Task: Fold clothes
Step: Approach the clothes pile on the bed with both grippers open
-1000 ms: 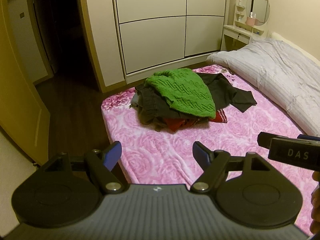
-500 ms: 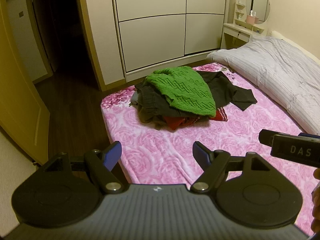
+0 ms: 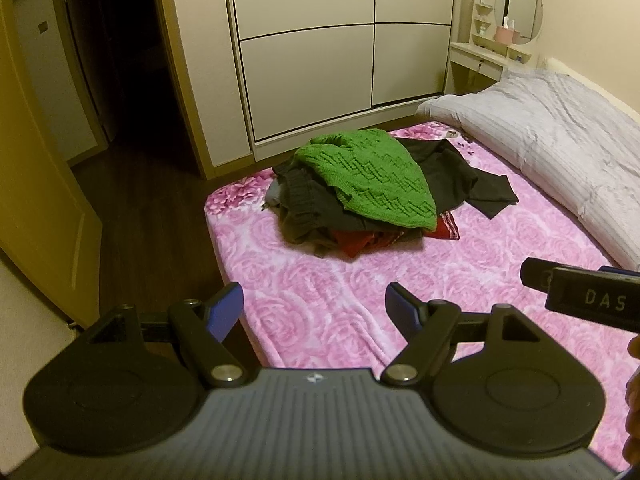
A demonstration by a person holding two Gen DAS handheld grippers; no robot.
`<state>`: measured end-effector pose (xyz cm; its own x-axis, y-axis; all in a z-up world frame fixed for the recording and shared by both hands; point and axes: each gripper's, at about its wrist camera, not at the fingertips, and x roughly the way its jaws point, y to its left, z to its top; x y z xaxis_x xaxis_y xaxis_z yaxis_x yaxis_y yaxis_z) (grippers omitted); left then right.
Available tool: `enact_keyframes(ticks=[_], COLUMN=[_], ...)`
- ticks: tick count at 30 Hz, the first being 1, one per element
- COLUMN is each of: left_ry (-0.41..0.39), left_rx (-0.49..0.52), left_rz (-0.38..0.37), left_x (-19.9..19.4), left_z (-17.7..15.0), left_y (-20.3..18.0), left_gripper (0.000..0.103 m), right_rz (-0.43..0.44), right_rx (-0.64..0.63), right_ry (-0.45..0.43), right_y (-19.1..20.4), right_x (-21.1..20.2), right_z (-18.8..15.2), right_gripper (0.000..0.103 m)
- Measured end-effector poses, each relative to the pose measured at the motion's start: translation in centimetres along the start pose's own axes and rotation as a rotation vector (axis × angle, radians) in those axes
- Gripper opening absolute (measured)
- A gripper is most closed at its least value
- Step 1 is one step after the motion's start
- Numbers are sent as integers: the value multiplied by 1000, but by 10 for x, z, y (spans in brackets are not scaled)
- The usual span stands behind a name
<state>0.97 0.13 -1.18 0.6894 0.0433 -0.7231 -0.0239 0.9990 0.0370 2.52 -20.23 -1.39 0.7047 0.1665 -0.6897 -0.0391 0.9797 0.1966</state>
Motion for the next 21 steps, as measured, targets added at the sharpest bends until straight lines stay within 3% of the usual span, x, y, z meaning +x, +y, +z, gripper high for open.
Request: enact_keyframes(ticks=[10,21], left_ry=[28,63], left_rx=[-1,38], left_rz=[-10,-70], left_x=[17,67], left_z=[2,33], left_y=[9,25], left_gripper=[75,75], right_rz=[9,-49], right_rx=[3,30], right_ry=[6,14], right_y=[2,11], right_x=[10,46], right_z=[3,22], right_gripper=[97,97])
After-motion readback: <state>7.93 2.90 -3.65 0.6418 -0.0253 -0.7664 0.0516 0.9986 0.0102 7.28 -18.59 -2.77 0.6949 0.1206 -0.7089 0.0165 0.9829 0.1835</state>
